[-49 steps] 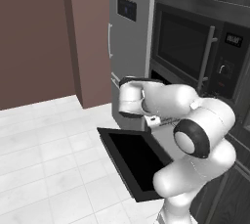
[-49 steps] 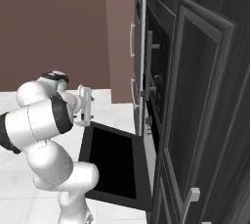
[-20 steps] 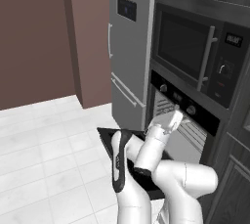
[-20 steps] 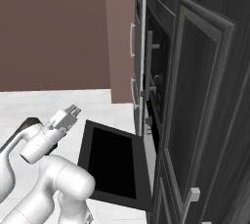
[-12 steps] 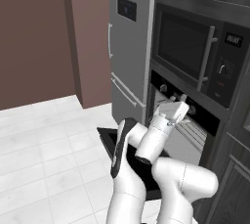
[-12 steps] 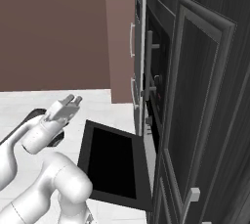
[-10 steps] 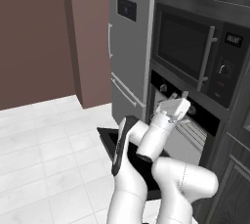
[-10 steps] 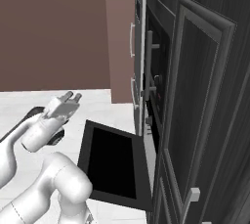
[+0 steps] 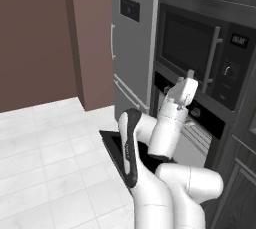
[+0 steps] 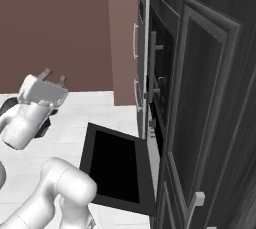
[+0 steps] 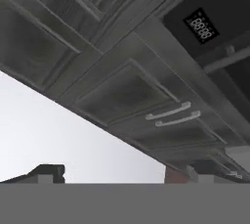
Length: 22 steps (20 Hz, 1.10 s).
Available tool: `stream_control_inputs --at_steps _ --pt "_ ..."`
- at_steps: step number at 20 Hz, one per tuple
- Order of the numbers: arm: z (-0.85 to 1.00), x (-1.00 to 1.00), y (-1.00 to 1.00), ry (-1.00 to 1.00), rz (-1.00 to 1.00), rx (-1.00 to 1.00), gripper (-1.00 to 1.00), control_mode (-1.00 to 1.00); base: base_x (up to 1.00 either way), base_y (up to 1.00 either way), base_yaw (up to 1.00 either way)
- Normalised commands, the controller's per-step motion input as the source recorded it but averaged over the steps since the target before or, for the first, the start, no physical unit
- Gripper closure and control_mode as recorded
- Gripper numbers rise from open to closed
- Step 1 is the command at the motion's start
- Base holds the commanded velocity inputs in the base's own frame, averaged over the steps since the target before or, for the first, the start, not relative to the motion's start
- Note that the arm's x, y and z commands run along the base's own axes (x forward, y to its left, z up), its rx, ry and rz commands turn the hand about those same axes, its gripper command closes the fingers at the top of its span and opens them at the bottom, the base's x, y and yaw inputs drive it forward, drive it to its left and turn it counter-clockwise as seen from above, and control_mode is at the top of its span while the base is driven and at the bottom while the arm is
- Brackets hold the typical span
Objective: Place the fish on the rack of the oven, and slide the rack back inside. Close the oven door.
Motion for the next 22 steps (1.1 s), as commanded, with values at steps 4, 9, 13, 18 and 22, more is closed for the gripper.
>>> stream_control_inputs --at_steps 4,9,13,18,22 --pt "0.95 -0.52 0.47 0.34 0.00 -0.23 -1.00 -1.00 0.00 0.00 0.00" --pt "0.70 -0.52 0.31 0.60 0.00 -0.35 -1.00 -1.00 0.00 0.00 0.00" --pt "0.41 -0.76 0.19 0.71 0.00 -0.49 -1.00 -1.00 0.00 0.00 0.00" --pt "0.03 -0.68 0.67 0.70 0.00 -0.52 -1.00 -1.00 0.00 0.00 0.00" --pt "0.00 -0.45 1.00 0.68 0.00 -0.53 -1.00 -1.00 0.00 0.00 0.00"
